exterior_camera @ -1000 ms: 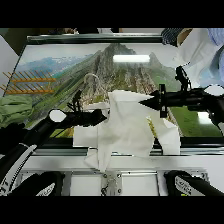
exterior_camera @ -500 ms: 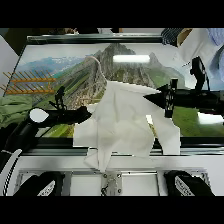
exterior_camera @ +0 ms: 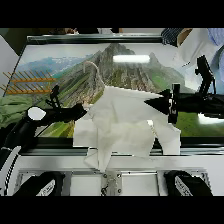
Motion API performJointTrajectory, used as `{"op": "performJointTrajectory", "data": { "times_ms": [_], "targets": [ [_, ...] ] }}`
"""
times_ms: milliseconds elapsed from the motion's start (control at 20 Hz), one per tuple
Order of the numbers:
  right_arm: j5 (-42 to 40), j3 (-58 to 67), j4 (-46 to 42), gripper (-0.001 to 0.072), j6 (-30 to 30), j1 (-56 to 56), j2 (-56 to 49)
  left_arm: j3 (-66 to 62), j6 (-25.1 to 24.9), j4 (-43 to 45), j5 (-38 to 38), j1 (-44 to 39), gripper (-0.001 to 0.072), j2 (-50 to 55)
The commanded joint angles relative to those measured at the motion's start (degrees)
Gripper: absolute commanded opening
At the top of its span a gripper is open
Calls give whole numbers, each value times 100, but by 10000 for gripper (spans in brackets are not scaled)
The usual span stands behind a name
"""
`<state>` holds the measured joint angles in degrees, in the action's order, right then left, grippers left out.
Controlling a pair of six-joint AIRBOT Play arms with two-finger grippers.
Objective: Fold the clothes and pants, and hang the long-sleeved shirts on hangers.
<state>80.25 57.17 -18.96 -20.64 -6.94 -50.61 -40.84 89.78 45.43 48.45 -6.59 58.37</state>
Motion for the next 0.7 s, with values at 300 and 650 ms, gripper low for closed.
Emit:
{"op": "performJointTrajectory", "data": {
  "times_ms": [300, 650],
  "targets": [
    [28, 7, 216, 28, -208, 4, 138, -57, -354, -31, 20, 299, 18, 525],
    [-138, 7, 623, 28, -197, 9, 269, -758, -389, 341, 11, 302, 18, 527]
  ]
}}
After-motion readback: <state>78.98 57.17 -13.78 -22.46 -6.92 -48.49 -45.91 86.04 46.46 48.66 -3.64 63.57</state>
